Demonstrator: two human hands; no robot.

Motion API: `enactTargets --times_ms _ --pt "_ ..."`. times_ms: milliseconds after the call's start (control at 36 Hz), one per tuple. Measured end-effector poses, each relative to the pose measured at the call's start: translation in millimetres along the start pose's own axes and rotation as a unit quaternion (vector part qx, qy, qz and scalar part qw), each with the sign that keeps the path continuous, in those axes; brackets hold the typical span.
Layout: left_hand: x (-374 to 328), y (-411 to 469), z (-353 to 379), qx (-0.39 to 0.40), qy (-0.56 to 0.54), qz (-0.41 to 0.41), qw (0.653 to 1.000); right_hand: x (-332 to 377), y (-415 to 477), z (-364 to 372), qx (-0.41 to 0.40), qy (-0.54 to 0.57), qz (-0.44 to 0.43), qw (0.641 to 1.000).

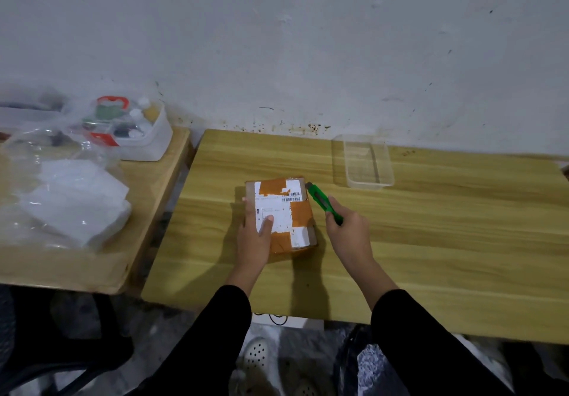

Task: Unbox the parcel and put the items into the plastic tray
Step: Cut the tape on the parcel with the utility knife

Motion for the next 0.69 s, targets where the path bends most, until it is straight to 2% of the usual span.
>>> enactTargets --times_ms 444,694 --pt "1.8 -3.8 3.4 -0.003 -0.028 0.01 1.0 7.4 -17.6 -4.1 0.037 -0.082 -0.046 0.995" --pt "-0.7 -4.7 8.6 -0.048 -0.003 -0.027 0.998 12.4 -21.0 -12.8 0.06 -0.15 -0.066 0.985"
Point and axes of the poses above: each hand's wrist, its own y-axis towards the middle knuckle, its own z-axis out of the palm, x = y × z, the point moved 3 cm from there along y, towards the middle knuckle, and after that the axes turned 3 degrees about z, right-handed, at the moved point
